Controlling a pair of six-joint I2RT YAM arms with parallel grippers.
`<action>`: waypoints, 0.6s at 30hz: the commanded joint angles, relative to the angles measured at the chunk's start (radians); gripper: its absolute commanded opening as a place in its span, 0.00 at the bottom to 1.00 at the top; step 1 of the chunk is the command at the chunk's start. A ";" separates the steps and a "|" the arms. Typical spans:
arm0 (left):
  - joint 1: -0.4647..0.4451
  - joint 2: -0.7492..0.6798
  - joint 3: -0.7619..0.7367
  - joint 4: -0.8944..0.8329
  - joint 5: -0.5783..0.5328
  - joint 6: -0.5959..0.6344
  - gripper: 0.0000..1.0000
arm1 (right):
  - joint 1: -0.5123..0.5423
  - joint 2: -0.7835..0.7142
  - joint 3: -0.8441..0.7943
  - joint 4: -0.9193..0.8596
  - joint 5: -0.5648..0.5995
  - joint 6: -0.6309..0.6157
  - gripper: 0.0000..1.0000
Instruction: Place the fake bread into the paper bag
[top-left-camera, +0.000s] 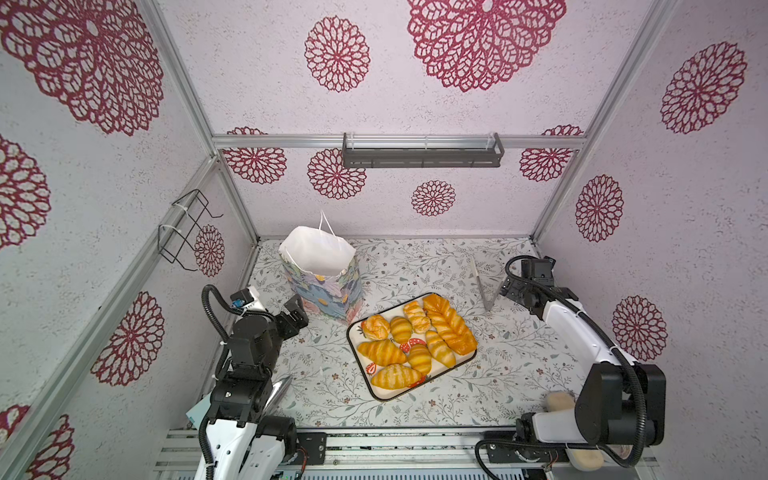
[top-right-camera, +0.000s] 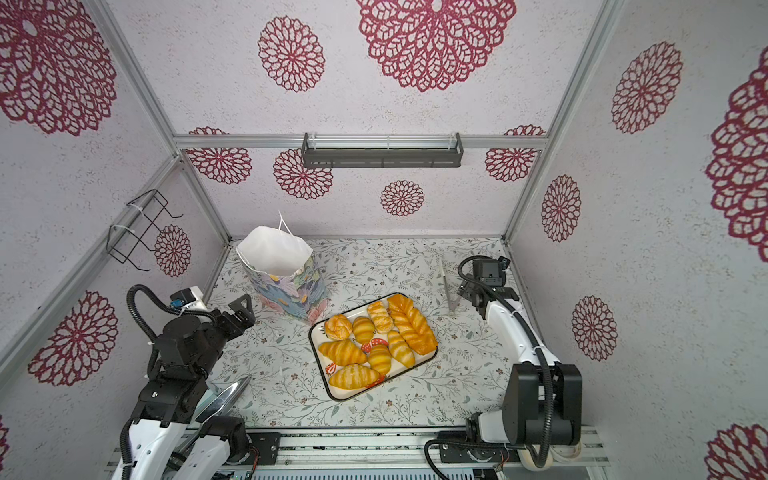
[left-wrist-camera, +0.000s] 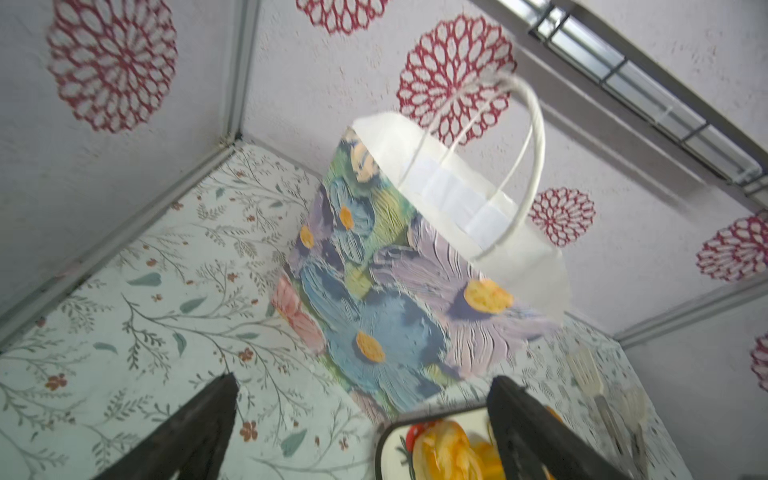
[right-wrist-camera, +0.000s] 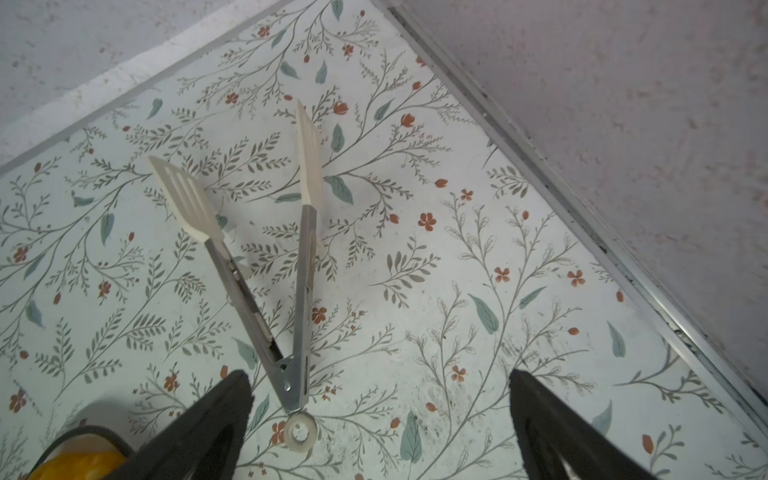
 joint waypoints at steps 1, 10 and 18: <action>-0.027 0.003 0.018 -0.121 0.055 -0.037 0.97 | 0.007 0.037 0.043 -0.023 -0.084 -0.035 0.99; -0.038 0.104 0.161 -0.156 0.115 0.048 0.98 | 0.011 0.253 0.165 -0.048 -0.124 -0.085 0.99; -0.038 0.160 0.221 -0.174 0.175 0.079 0.97 | 0.027 0.369 0.250 -0.036 -0.190 -0.117 0.99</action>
